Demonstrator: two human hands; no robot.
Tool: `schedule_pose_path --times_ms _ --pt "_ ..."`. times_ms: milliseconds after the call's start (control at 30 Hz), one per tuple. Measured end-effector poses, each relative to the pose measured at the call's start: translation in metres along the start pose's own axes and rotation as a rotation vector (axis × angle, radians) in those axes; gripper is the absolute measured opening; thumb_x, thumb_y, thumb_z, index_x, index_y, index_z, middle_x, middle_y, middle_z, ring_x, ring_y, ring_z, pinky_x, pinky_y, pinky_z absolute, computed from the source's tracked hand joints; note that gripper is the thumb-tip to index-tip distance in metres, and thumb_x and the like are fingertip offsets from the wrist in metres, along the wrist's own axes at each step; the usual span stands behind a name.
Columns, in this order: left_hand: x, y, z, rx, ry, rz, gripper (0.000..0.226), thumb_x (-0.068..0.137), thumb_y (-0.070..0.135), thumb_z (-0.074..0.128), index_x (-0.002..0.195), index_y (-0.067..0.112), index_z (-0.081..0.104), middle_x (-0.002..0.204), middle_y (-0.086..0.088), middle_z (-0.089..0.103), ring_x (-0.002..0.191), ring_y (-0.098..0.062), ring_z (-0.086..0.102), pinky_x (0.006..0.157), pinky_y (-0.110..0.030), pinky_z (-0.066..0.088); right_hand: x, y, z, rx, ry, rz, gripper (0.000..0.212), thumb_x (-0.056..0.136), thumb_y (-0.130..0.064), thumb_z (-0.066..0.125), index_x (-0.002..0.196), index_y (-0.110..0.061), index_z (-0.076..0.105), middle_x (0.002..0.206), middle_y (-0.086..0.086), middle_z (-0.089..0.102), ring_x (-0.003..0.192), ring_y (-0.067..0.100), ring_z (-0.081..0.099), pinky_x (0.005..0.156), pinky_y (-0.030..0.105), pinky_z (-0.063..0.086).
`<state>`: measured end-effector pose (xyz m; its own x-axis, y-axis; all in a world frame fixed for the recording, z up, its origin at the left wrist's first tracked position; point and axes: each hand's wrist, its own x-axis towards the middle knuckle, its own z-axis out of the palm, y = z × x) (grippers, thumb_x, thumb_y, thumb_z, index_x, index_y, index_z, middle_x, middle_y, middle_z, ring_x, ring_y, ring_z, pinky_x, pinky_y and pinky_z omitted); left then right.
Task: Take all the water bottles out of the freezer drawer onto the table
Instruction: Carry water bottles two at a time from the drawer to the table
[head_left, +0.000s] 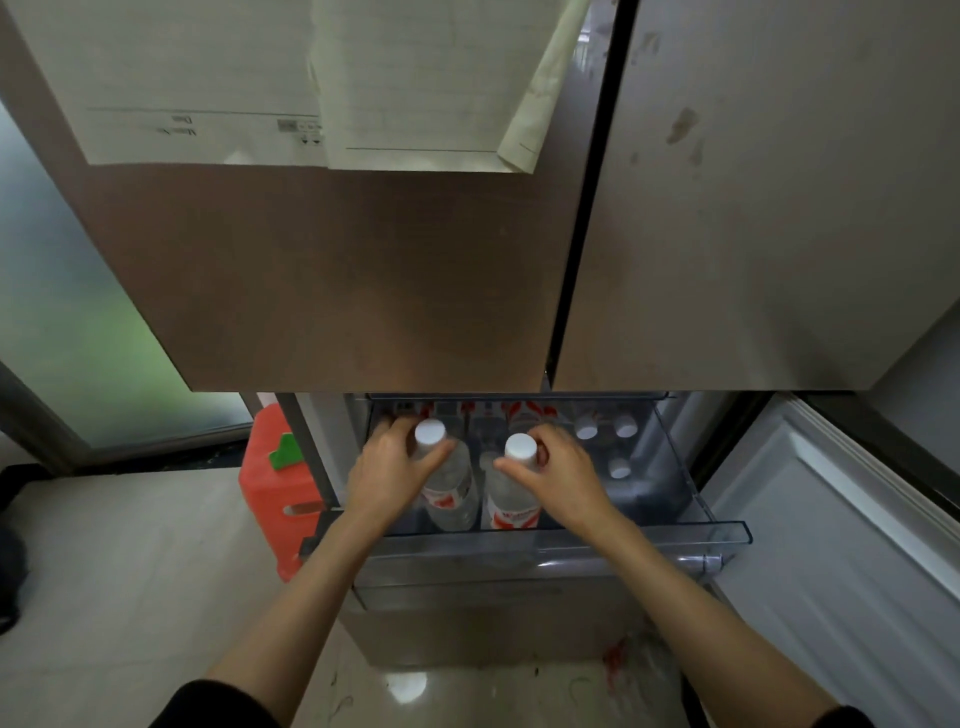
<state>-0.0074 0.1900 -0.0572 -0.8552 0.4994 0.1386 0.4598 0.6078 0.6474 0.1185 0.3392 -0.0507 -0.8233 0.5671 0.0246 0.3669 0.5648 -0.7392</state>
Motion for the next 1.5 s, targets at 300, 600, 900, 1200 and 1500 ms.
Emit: schedule_pose_path --times_ms 300,600,900,1200,1500 --pt "-0.001 -0.005 0.009 -0.234 -0.398 0.134 0.049 0.086 0.031 0.061 0.131 0.021 0.041 0.124 0.008 0.048 0.114 -0.009 0.048 0.093 -0.023 0.04 -0.006 0.015 -0.019 0.075 -0.49 0.062 0.066 0.08 -0.021 0.071 0.137 -0.026 0.039 0.13 -0.01 0.046 0.119 0.007 0.042 0.102 0.027 0.034" --pt "0.014 -0.016 0.008 -0.234 -0.442 0.081 0.053 0.088 0.04 0.054 0.135 0.019 0.038 0.137 -0.002 0.043 0.124 -0.017 0.043 0.105 -0.037 0.038 -0.001 0.013 -0.008 0.085 -0.362 0.067 0.059 0.082 -0.034 0.067 0.134 -0.025 0.04 0.133 -0.005 0.052 0.121 0.013 0.05 0.102 0.033 0.041" --pt "0.002 -0.016 0.013 -0.278 -0.288 0.118 0.039 0.089 0.031 0.056 0.125 0.016 0.048 0.112 0.009 0.054 0.103 -0.007 0.051 0.083 -0.02 0.039 -0.001 0.0 -0.006 -0.013 -0.411 -0.031 0.057 0.073 -0.027 0.076 0.123 -0.025 0.051 0.117 -0.01 0.057 0.106 0.009 0.055 0.095 0.033 0.046" --pt "-0.019 -0.016 -0.006 -0.289 -0.218 0.204 0.039 0.089 0.033 0.054 0.126 0.022 0.046 0.12 0.002 0.053 0.107 -0.01 0.051 0.091 -0.03 0.045 -0.02 -0.01 0.004 0.003 -0.1 0.008 0.063 0.077 -0.039 0.071 0.132 -0.025 0.045 0.128 -0.002 0.053 0.117 0.015 0.049 0.1 0.04 0.042" --pt "-0.064 0.039 -0.076 -0.395 0.101 0.267 0.038 0.086 0.035 0.055 0.121 0.028 0.045 0.117 0.014 0.051 0.108 -0.004 0.052 0.091 -0.026 0.046 -0.054 -0.06 -0.033 0.101 0.088 -0.297 0.055 0.08 -0.03 0.07 0.129 -0.019 0.047 0.121 -0.002 0.051 0.114 0.012 0.048 0.097 0.03 0.041"
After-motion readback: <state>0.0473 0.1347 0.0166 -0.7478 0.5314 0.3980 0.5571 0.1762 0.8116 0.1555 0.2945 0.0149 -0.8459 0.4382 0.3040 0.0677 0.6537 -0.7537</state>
